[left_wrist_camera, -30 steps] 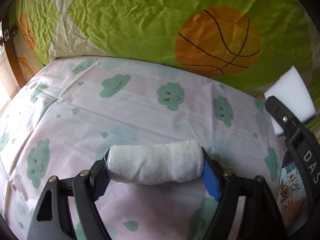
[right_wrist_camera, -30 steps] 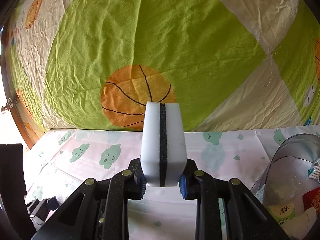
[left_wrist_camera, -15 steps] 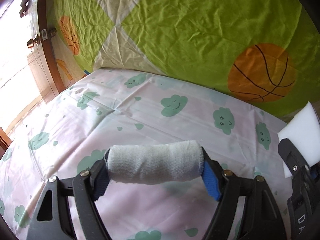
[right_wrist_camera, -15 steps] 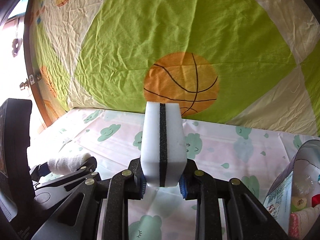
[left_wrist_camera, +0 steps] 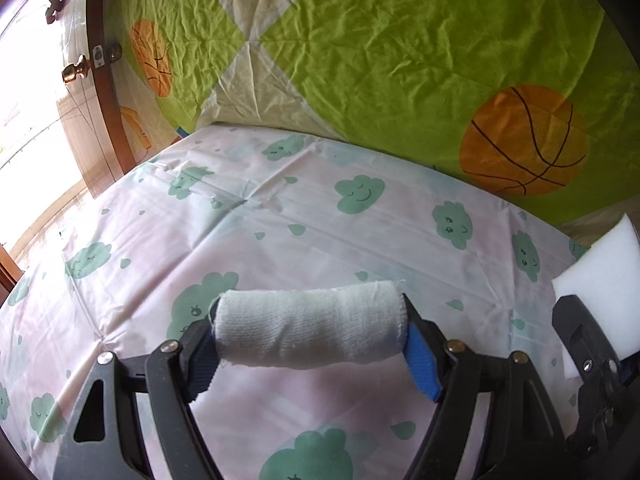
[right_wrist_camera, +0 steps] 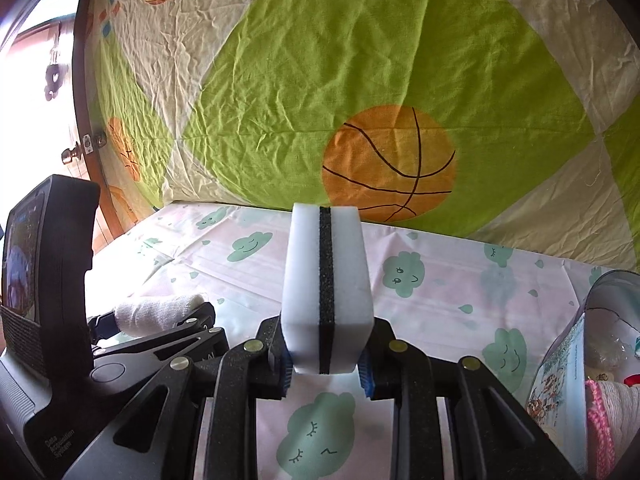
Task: Organize soft objects
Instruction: 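Lift the sponge and towel roll and carry them toward the tin with both tools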
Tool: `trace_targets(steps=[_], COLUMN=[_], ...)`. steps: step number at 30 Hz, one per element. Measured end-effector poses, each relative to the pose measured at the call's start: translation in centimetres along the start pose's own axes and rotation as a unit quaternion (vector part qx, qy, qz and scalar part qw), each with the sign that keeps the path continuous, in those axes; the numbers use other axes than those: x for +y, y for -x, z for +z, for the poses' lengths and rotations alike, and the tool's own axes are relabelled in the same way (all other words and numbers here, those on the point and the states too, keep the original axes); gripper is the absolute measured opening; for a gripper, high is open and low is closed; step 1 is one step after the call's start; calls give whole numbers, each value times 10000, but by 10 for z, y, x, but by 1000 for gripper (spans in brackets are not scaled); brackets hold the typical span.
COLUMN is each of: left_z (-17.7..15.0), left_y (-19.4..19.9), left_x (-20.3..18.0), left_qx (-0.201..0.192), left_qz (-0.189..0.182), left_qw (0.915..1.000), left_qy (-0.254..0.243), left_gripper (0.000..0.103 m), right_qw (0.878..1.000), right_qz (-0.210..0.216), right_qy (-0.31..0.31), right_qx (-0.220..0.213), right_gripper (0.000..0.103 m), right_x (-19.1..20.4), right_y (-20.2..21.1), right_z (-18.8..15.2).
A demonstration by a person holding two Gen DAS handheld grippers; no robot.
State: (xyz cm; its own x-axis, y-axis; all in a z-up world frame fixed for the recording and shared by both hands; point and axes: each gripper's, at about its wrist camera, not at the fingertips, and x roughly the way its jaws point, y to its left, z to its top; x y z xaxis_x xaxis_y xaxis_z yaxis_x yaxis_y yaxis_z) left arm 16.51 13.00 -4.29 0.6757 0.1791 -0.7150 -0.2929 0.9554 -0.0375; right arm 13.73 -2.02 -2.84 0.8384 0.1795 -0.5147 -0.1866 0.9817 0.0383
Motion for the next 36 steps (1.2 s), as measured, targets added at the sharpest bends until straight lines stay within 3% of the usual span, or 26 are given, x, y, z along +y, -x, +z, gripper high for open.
trace_targets(steps=[19,36], left_z=[-22,-47], left_y=[46,93], left_x=[14,14], left_qx=[-654,-1516], left_qz=[13,-172], left_qw=[9977,9880], left_qy=[160,259], left_gripper=[78,78], right_qw=[9979,9941], right_qz=[-187,-326], right_qy=[-4,-40], right_qx=[-614,-1037], right_gripper=[28,28], right_x=[4,-3], right_y=[53,98], right_z=[-19,-38])
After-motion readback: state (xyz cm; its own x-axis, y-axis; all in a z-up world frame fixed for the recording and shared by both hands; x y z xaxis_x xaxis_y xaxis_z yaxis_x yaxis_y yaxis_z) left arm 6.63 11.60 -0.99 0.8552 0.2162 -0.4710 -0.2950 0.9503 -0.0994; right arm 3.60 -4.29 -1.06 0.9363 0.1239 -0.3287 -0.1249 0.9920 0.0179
